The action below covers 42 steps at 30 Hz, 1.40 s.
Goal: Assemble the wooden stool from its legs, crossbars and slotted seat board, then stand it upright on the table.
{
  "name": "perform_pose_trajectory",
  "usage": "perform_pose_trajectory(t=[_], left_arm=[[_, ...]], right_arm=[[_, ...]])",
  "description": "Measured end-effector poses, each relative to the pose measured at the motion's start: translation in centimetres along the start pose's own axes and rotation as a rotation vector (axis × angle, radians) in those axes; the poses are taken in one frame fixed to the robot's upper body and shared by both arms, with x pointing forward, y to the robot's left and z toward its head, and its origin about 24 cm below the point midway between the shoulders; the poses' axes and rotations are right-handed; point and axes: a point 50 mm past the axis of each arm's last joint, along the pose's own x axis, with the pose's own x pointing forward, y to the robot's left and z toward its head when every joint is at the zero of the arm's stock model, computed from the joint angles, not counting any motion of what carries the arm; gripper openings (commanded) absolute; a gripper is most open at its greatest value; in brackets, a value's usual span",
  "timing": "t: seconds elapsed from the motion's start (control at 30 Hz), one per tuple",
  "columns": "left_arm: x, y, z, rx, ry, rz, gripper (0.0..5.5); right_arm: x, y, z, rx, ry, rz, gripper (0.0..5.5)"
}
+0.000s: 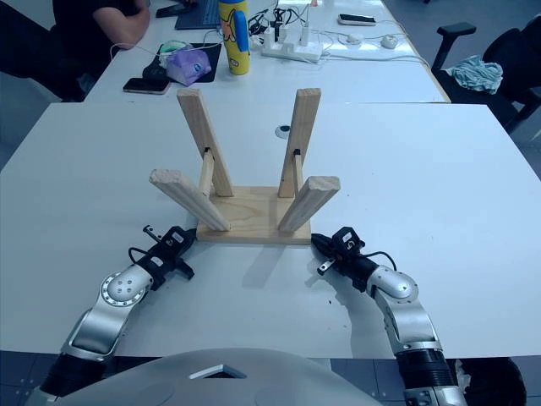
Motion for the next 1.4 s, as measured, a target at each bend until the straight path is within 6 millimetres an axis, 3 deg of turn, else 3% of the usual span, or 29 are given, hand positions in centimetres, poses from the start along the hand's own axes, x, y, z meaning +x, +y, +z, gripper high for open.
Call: perform_pose_trajectory(t=[0.33,0.67,1.13,1.4], left_arm=[[-1.5,0.4,2.0,-0.076,-0.012,-0.004,0.00],[-1.9,1.0,2.5,-0.096,-0.018,0.015,0.00],[-4.2,2.8,6.5,-0.101,-0.116,0.087,0.00],[-4.8,3.0,7.2,-0.148,-0.134,0.078,0.00]], right_arm=[[-1.0,0.0,1.6,0.021,-0.035,0.010,0.01],[-1.1,0.1,2.4,0.028,-0.063,0.017,0.01],[-2.6,0.0,6.6,-0.021,-0.186,0.008,0.01],[-3.0,-0.2,8.4,-0.011,-0.237,0.001,0.01]])
